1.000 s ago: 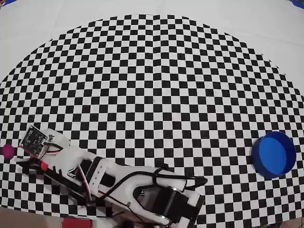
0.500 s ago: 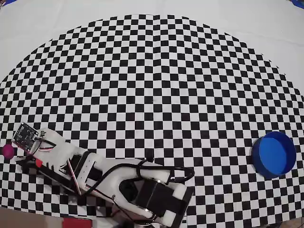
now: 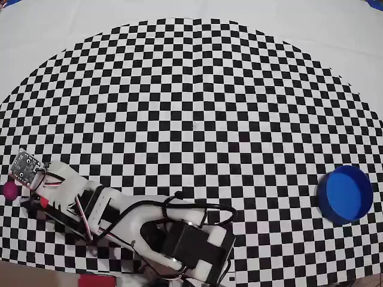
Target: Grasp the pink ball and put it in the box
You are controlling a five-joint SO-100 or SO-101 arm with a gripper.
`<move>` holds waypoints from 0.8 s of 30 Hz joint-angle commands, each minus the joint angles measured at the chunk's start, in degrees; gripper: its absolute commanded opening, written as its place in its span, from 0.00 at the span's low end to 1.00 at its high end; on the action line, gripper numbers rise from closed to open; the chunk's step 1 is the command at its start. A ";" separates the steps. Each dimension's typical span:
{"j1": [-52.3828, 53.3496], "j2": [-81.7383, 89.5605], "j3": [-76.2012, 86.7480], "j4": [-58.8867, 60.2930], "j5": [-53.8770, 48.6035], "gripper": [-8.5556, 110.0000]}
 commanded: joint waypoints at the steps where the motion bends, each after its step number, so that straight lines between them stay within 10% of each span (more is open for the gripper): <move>1: 0.00 -1.05 -3.25 0.26 -0.44 0.29; 24: -0.79 -11.07 -11.43 2.64 -0.53 0.29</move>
